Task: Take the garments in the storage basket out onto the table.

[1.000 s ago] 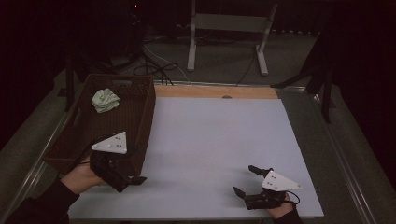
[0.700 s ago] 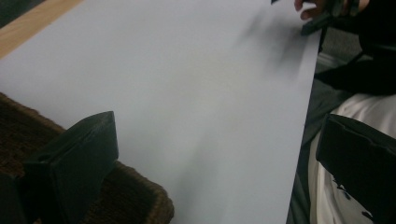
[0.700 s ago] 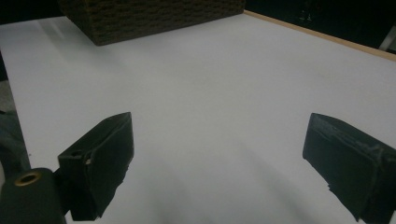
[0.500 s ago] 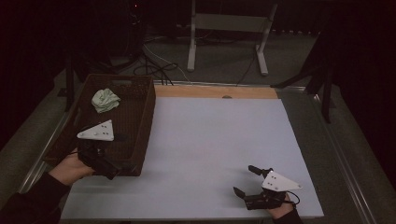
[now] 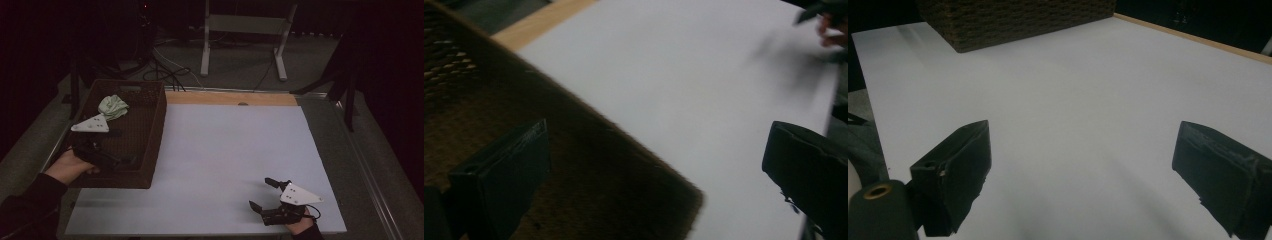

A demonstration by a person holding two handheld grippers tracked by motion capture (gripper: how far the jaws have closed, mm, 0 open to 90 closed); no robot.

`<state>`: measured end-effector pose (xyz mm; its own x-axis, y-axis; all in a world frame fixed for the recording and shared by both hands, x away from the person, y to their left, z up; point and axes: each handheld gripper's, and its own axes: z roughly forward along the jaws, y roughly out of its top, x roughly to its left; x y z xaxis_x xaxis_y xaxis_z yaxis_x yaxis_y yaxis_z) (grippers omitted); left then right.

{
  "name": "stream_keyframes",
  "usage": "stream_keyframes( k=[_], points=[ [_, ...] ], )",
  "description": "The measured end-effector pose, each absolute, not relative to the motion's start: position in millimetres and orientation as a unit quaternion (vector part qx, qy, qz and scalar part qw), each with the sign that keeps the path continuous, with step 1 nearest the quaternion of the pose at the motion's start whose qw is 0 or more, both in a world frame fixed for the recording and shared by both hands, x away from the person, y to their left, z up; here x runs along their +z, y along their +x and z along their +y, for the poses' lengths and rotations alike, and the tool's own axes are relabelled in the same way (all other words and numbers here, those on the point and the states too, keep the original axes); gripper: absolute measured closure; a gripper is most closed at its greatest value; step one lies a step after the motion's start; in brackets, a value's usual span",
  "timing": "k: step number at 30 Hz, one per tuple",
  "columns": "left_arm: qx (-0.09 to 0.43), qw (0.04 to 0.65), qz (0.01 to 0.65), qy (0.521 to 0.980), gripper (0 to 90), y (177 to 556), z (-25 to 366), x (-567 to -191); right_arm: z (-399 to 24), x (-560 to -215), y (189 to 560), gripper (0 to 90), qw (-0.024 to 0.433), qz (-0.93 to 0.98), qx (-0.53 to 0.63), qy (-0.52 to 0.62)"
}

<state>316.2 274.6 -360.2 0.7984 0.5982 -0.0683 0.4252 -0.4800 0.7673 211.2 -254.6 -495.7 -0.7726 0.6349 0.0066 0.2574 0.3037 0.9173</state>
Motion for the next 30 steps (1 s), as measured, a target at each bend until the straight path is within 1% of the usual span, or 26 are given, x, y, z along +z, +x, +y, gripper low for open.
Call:
stream_keyframes(
  k=[9, 17, 21, 26, 30],
  points=[
    [0.149, 0.389, 0.385, 0.824, 0.0, 348.9, 291.0, -359.3, -254.5, -495.7, 211.3, 9.0, 0.183, 0.786, 0.519, 0.283],
    [0.173, 0.375, 0.421, 0.808, 0.0, 371.0, 296.8, -358.3, -253.7, -495.9, 211.0, 9.0, 0.182, 0.787, 0.517, 0.282],
    [0.171, 0.380, 0.446, 0.792, 0.0, 382.7, 300.6, -360.9, -253.8, -496.0, 211.2, 9.0, 0.182, 0.787, 0.517, 0.282],
    [0.173, 0.363, 0.489, 0.774, 0.0, 398.6, 306.9, -368.1, -253.8, -496.3, 211.5, 9.0, 0.182, 0.788, 0.516, 0.283],
    [0.161, 0.362, 0.503, 0.768, 0.0, 408.6, 310.4, -373.9, -253.7, -496.6, 211.8, 9.0, 0.182, 0.789, 0.515, 0.282]
  ],
)
